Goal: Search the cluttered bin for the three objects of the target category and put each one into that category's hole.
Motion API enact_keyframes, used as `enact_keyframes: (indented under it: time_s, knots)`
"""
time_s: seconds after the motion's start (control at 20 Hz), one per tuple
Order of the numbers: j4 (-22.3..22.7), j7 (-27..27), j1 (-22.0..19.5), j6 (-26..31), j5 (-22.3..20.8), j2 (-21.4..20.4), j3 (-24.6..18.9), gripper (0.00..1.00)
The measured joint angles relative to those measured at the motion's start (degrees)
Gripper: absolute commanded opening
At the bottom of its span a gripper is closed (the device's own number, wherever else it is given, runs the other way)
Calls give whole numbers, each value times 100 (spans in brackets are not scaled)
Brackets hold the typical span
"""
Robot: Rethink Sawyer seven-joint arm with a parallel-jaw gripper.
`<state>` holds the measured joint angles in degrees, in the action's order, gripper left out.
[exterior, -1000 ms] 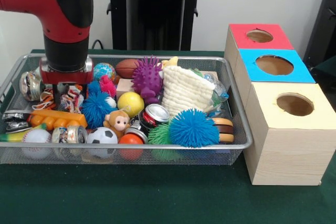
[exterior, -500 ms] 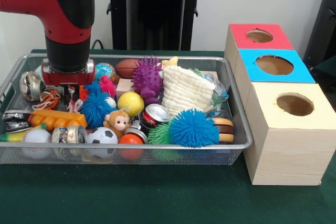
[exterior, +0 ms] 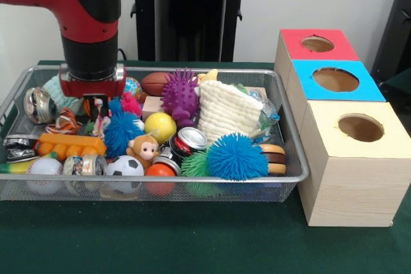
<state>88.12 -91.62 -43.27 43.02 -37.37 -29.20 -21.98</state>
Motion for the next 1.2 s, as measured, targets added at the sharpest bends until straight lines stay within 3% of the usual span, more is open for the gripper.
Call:
enact_keyframes:
  time_s: [0.15,0.2,0.45,0.75,1.2]
  knots:
    - [42,0,-2,109,340,-84,-113,0]
    - [95,0,-3,179,629,-154,-235,0]
    - [224,0,7,198,1063,-288,-516,0]
    - [268,0,148,199,1277,-358,-666,0]
    - [265,0,676,200,1546,-543,-697,0]
